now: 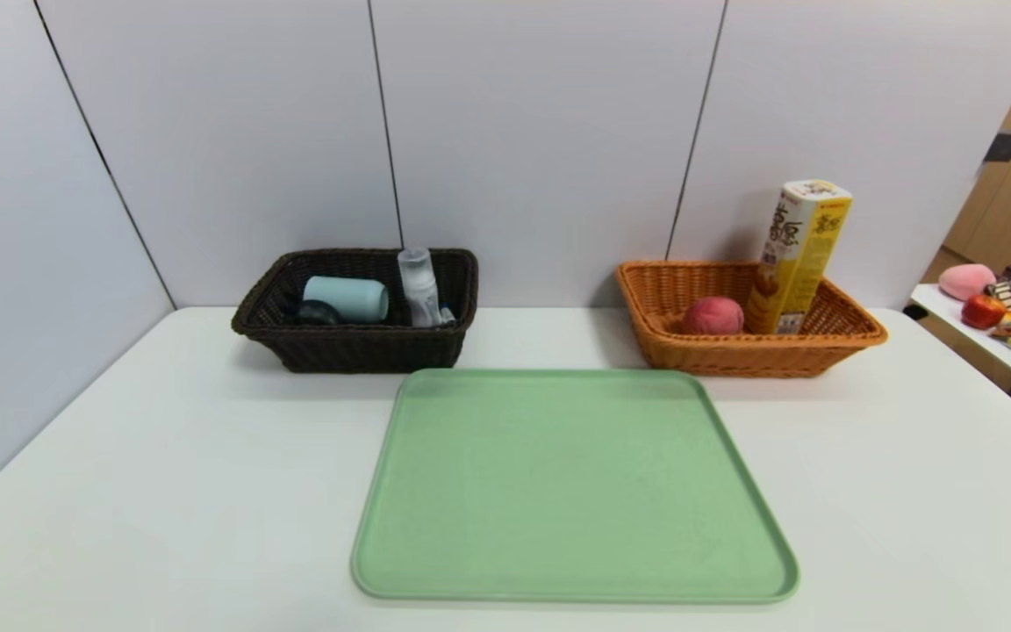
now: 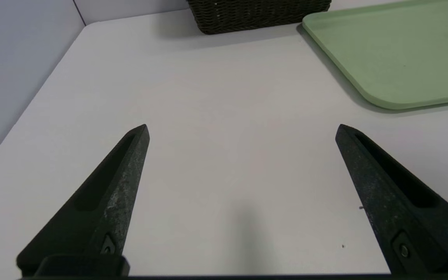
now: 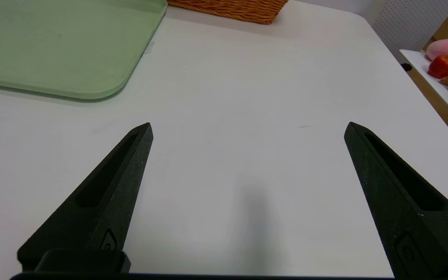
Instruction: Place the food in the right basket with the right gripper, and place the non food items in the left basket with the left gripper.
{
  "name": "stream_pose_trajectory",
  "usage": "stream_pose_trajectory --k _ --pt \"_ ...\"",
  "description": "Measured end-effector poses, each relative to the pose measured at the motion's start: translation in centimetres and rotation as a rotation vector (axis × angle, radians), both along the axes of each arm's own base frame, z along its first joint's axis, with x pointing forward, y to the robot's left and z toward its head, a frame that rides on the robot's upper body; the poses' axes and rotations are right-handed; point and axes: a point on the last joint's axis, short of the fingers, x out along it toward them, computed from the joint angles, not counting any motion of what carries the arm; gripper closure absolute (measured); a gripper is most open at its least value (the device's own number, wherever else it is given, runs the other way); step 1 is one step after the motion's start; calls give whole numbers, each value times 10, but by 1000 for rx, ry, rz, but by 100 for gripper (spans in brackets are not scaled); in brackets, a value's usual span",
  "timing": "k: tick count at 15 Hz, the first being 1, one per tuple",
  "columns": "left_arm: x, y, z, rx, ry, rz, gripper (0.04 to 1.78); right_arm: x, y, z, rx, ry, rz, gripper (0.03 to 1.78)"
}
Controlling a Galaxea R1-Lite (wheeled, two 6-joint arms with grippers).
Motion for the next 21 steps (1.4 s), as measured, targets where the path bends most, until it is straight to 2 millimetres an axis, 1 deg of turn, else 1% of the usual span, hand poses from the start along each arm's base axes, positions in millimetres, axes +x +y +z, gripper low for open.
stream_pose_trajectory --k 3,5,9,10,12,14,15,16,19,21 --pt "0 0 -3 -34 5 -2 13 1 0 -4 28 12 13 11" --pt "0 0 -4 -71 10 10 13 4 1 -4 105 -21 14 11" --pt "1 2 -5 -170 17 106 13 4 0 -6 138 -24 -12 11" --pt "1 3 -5 -142 15 114 13 5 0 -6 141 -25 -14 11" --pt "2 2 -8 -20 15 109 13 5 0 -6 140 -26 -13 11" --pt "3 1 -9 122 -18 59 13 5 0 -6 137 -26 -11 11" --pt "4 1 -9 149 -26 46 13 5 0 -7 148 -24 -15 11" --pt "4 1 -10 130 -20 49 13 5 0 -7 168 -23 -19 11" --pt "4 2 -11 -39 -4 107 13 5 0 -6 178 -25 -21 11" --pt "4 3 -11 -74 -3 112 13 5 0 -5 179 -40 -20 11"
